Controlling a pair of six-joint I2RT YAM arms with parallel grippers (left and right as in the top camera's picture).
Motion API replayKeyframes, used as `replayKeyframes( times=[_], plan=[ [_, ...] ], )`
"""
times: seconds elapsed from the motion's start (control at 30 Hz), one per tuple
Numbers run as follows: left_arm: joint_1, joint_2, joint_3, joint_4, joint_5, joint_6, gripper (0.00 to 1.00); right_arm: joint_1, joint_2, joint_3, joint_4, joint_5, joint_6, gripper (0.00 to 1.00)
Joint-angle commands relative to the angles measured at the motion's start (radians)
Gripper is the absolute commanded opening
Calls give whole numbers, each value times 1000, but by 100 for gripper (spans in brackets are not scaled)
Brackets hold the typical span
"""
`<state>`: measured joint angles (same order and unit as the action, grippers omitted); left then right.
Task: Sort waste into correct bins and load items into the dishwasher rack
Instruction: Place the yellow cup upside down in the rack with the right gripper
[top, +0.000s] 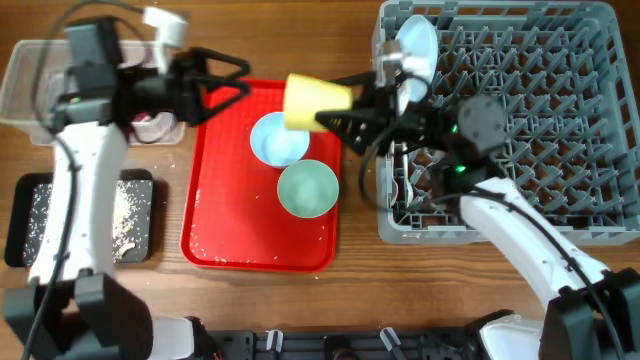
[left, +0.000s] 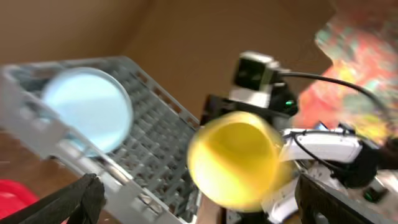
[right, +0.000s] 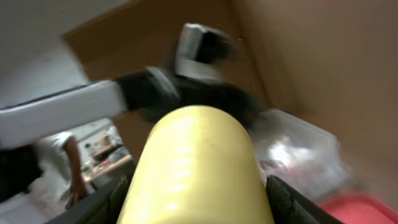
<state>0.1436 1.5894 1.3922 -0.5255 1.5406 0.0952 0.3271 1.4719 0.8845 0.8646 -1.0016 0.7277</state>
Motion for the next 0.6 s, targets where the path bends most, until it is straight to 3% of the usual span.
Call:
replayKeyframes(
  times=[0.0,0.13,0.2,0.27,0.4,0.57],
  plan=[
    [120,-129,14,-6,-28,-85,100,-106,9,121,-284,2,-161,47],
    [162,-210,14,-122,-226,-73,100,-151,7,489,-1129,373,-631,47],
    [161,-223,14,-176,-294,-29,100,-151,7,623,-1354,539,-710,46],
    [161,-229,14,-295,-410,60,100,-151,7,793,-1685,854,-727,46],
    [161,-229,14,-381,-436,114,100,-153,8,806,-1842,1112,-624,45],
    [161,-229,14,-451,-465,163,100,-198,44,803,-1984,1171,-518,45]
  ],
)
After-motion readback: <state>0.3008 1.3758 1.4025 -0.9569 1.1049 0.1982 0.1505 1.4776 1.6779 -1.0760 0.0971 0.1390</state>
